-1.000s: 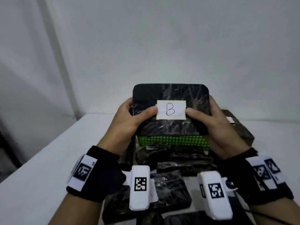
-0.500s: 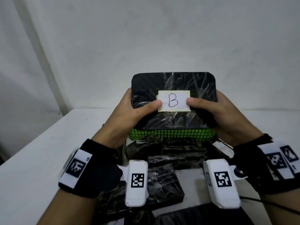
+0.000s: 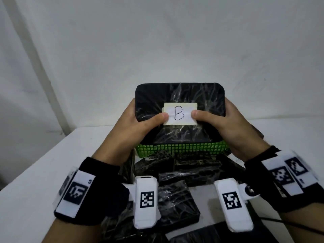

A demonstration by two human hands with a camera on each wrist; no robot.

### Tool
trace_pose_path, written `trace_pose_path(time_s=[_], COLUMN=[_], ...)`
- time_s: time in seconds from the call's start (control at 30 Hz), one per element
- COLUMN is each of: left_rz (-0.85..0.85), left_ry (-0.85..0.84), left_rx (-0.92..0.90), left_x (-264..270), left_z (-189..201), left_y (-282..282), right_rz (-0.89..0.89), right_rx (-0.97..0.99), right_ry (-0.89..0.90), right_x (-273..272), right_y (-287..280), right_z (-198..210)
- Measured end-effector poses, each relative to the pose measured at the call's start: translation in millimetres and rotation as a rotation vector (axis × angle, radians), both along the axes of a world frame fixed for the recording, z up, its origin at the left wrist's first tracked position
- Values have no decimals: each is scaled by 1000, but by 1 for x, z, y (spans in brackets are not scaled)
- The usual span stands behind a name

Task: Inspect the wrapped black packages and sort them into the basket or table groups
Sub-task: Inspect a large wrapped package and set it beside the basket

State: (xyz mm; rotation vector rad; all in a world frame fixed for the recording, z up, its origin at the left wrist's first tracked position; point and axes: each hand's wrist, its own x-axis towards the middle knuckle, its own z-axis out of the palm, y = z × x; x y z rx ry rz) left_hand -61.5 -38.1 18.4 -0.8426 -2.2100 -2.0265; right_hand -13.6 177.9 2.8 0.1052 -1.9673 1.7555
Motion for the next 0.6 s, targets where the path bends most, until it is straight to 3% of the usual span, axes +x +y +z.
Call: trace_pose_path(time_s=[0.1, 0.17, 0.27, 0.4, 0.5, 0.6], left_rz=[36, 12, -41, -54, -93, -121], left_ry=[65, 11, -92, -107, -86, -69], left_rx=[-86, -65, 0, 118, 215, 288], left_x=[-1, 1, 3, 2, -1, -3], left_z=[1, 1, 2, 1, 0, -2], left_y=[-6, -4, 3, 6, 6, 7], right_rz=[-3, -34, -10, 185, 217, 217], right_rx=[85, 92, 52, -141, -96, -92], right_ry=[12, 33, 46, -75, -128, -73], right_x=[3, 5, 9, 13, 11, 9], right_y=[0, 3, 6, 6, 5, 2], right_z=[2, 3, 7, 16, 16, 16])
